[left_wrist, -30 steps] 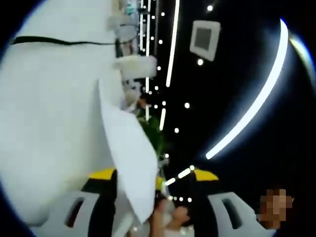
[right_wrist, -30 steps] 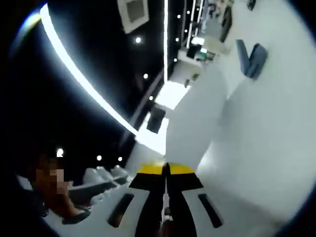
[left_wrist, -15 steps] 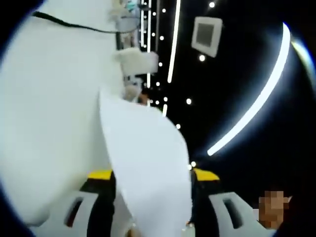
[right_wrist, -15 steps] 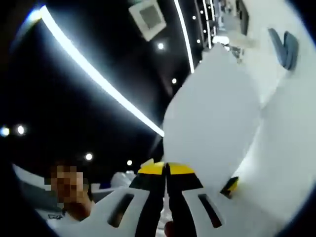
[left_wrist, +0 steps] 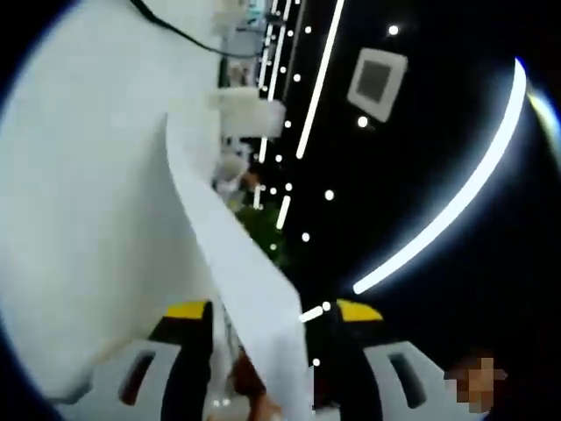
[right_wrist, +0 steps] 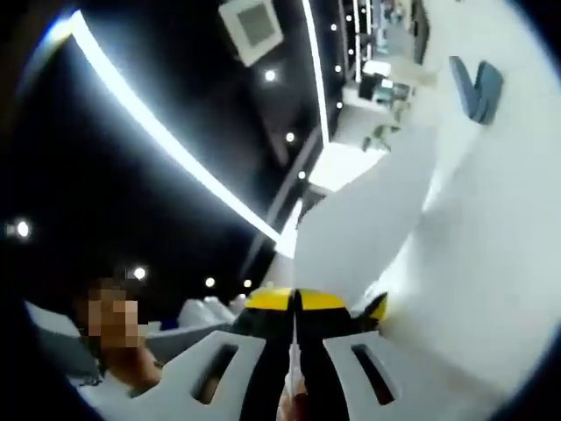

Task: Pick up the paper insert the paper into the punch align the paper edges press the punch to punch holes

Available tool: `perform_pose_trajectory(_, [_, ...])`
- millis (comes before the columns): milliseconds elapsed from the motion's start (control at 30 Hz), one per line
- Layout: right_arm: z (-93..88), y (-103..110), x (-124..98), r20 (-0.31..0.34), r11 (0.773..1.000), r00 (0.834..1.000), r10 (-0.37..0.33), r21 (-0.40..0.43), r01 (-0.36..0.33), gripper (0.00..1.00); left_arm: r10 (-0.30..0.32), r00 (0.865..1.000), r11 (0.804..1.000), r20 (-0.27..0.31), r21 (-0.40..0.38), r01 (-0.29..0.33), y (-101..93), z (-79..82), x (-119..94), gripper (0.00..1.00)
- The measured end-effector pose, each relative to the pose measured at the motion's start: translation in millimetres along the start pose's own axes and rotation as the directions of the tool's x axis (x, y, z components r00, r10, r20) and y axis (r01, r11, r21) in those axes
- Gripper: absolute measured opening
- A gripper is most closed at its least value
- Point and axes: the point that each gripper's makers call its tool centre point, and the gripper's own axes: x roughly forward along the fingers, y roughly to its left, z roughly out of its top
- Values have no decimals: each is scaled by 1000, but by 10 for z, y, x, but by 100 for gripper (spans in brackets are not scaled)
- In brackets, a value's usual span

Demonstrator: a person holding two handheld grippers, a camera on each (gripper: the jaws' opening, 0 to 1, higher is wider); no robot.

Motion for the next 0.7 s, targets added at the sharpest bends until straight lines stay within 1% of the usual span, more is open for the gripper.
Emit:
perform_pose_trajectory(67, [-14, -82, -8, -14, 1000, 1000, -26, -1, 26, 4, 17, 1000, 1000, -12, 18, -17, 26, -24, 12, 48])
perform_pose_trajectory(133, [-43, -171, 4, -36, 997, 997, -72, -25, 71, 4, 61, 998, 996, -18, 71, -59, 90, -61, 37, 42])
perform_pose_trajectory(233, [-40, -203, 48, -46, 995, 995, -89, -39, 87, 4, 88, 995, 992, -36, 96, -84, 129, -88, 93, 33])
perform_pose_trajectory(333, [-16, -271, 45, -58, 990, 990, -128, -67, 124, 4, 96, 995, 988, -28, 124, -92, 150, -63, 111, 19])
perform_pose_trajectory(367, [-14, -290, 51, -63, 988, 988, -138, -75, 133, 4, 96, 995, 988, -28, 123, -92, 152, -58, 110, 16])
perform_pose_trajectory(433, [-7, -328, 60, -71, 986, 986, -153, -81, 147, 4, 96, 995, 989, -38, 118, -91, 159, -65, 105, 16])
perform_pose_trajectory(500, [9, -370, 67, -73, 984, 984, -165, -85, 159, 4, 98, 994, 990, -37, 106, -94, 184, -35, 102, 16])
perform_pose_trajectory(600, [8, -400, 67, -73, 982, 982, -175, -84, 169, 4, 109, 993, 990, -37, 93, -105, 239, -12, 109, 12])
perform_pose_trajectory(633, [-84, -282, 45, -75, 982, 981, -178, -85, 171, 4, 111, 993, 990, -38, 89, -107, 244, -12, 111, 11])
perform_pose_trajectory(700, [-122, -268, 26, -80, 979, 978, -192, -90, 185, 4, 114, 993, 990, -34, 83, -111, 244, -5, 116, 11])
